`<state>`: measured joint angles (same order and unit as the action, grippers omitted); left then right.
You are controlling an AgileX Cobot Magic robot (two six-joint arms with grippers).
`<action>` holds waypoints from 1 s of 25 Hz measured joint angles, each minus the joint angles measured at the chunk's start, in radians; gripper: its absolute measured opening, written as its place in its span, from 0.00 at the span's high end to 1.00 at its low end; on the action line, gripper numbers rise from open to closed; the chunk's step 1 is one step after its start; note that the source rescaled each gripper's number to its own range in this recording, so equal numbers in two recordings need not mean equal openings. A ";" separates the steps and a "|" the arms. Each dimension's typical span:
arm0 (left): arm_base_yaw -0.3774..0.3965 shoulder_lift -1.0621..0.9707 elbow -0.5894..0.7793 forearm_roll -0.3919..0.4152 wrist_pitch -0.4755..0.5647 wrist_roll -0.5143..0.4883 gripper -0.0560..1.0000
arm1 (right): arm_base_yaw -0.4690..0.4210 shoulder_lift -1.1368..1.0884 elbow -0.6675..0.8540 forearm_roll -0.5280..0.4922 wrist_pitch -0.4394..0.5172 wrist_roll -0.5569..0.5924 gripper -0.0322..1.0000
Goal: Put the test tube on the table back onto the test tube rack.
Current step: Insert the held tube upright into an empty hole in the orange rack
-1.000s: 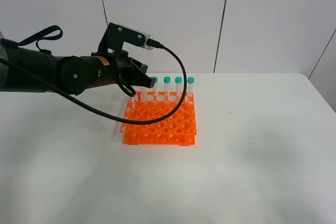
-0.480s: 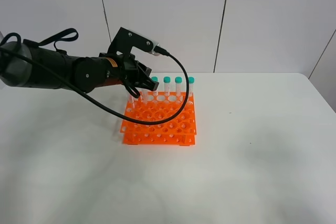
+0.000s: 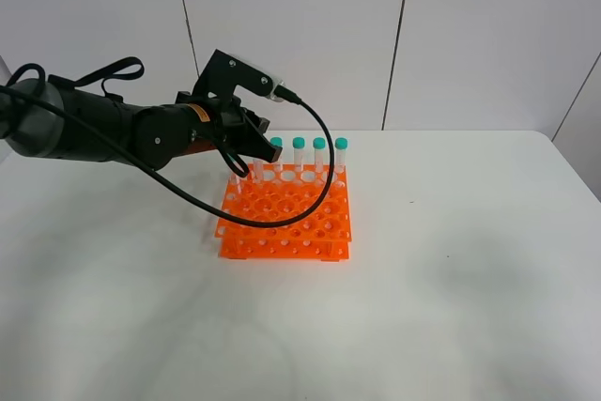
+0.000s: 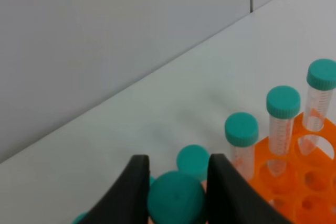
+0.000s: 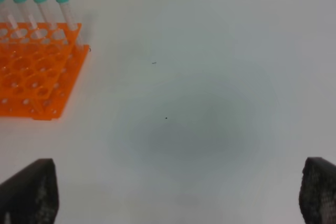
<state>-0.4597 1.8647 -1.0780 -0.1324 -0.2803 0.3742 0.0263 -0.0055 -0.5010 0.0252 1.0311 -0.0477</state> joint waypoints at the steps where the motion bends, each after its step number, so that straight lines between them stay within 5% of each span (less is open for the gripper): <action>1: 0.000 0.000 0.000 0.000 0.000 0.000 0.94 | 0.000 0.000 0.000 0.000 0.000 0.000 0.00; 25: 0.009 0.001 0.002 0.044 -0.002 -0.046 0.94 | 0.000 0.000 0.000 0.000 0.000 0.000 0.00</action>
<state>-0.4509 1.8659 -1.0762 -0.0888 -0.2821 0.3286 0.0263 -0.0055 -0.5010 0.0252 1.0311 -0.0477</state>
